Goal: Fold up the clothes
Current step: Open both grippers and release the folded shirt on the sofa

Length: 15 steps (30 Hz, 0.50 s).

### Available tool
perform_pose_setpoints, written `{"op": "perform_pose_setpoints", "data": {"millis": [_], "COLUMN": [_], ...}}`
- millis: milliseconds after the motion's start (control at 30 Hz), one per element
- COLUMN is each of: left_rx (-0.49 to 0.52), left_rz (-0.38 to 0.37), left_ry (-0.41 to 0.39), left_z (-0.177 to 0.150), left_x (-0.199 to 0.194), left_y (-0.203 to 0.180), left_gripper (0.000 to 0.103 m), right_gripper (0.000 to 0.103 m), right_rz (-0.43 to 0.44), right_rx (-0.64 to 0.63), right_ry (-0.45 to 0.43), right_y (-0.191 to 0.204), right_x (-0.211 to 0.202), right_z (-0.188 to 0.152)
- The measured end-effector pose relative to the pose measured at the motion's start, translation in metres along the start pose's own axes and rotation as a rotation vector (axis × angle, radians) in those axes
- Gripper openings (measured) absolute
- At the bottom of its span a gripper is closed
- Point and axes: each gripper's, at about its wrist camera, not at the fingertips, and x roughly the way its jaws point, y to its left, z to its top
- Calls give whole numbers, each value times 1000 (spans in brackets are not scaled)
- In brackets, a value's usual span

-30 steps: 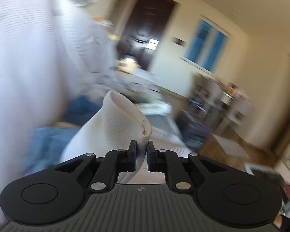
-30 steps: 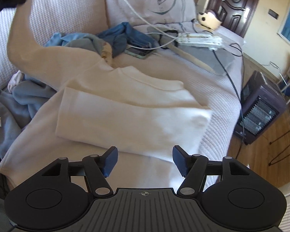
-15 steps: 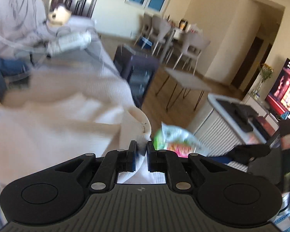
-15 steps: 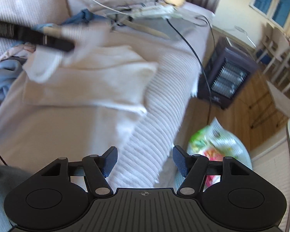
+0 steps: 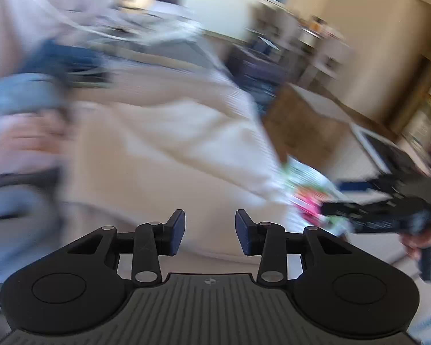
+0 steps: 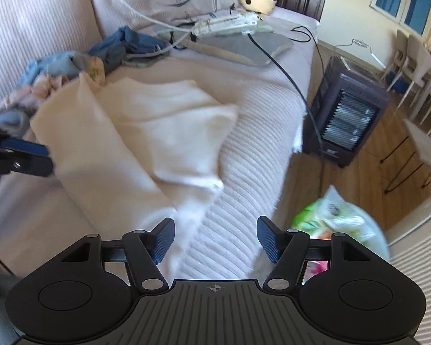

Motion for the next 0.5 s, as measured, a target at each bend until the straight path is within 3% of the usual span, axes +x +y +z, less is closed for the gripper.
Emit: {"op": "perform_pose_setpoints", "data": {"millis": [67, 100, 133, 333, 400, 500], "left_rx": [-24, -33, -38, -47, -26, -67], "left_rz": [55, 64, 67, 82, 116, 174], "left_ry": [-17, -22, -32, -101, -107, -54], "left_z": [3, 5, 7, 32, 40, 40], "left_x": [-4, -4, -4, 5, 20, 42], "left_y": [15, 20, 21, 21, 19, 35], "left_gripper": [34, 34, 34, 27, 24, 23], "right_gripper": [47, 31, 28, 22, 20, 19], "right_rz": [50, 76, 96, 205, 196, 132], "right_rx": [32, 44, 51, 50, 45, 31], "right_ry": [-1, -3, -3, 51, 89, 155], "right_y": [4, 6, 9, 30, 34, 34], "right_x": [4, 5, 8, 37, 48, 62], "right_z": [7, 10, 13, 28, 30, 26]}}
